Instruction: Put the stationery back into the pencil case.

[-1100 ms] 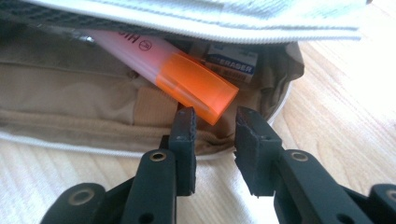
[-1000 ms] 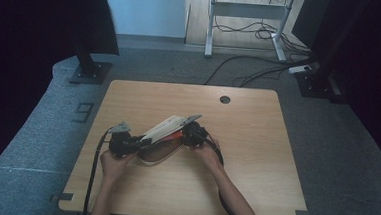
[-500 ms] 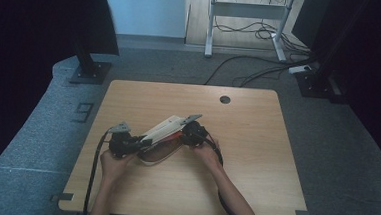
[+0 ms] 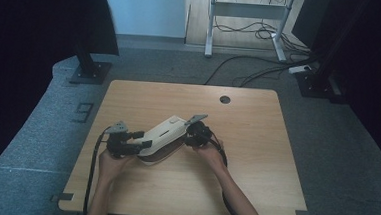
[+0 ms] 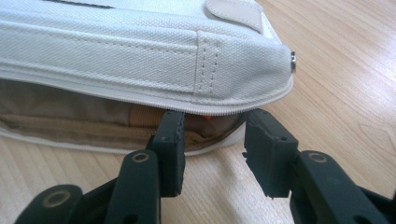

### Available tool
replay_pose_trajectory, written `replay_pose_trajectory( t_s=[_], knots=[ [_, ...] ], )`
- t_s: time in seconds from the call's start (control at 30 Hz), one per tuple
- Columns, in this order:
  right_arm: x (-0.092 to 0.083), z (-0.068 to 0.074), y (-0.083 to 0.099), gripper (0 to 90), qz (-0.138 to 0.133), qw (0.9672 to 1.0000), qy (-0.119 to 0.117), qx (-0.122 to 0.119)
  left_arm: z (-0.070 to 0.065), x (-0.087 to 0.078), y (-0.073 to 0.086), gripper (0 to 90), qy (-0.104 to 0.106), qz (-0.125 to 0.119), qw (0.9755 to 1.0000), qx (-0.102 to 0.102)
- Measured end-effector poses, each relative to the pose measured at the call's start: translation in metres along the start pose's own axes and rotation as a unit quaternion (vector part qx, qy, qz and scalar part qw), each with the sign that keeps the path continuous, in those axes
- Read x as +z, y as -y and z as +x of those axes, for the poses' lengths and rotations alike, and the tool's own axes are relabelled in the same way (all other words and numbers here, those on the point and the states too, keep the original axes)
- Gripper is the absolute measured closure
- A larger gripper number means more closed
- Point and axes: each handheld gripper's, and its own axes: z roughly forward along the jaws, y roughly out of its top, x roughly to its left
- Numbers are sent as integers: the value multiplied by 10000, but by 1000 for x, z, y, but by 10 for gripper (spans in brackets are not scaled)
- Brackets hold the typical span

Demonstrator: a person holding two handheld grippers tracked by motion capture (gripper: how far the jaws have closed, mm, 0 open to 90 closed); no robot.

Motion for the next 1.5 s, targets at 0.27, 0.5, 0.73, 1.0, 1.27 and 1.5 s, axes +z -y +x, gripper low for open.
replay_pose_trajectory(
  t_s=[0.27,0.5,0.73,1.0,1.27,1.5],
  knots=[
    [-12,-3,7,534,-50,10000,13,6,0,3,1,251,-248,74,9996,59],
    [-26,-5,13,424,-120,9998,-127,85,-4,5,2,187,-317,247,9987,319],
    [-40,-3,19,373,-177,9997,-163,22,-6,11,5,160,-433,465,9973,359],
    [-55,-3,30,359,-196,9996,-200,-5,-3,-11,1,156,-660,-122,9975,202],
    [-70,-6,50,343,-159,9997,-188,22,9,-1,13,152,-969,352,9947,23],
    [-92,-13,68,331,-199,9997,-46,130,8,17,21,150,-942,782,9924,137]
  ],
)
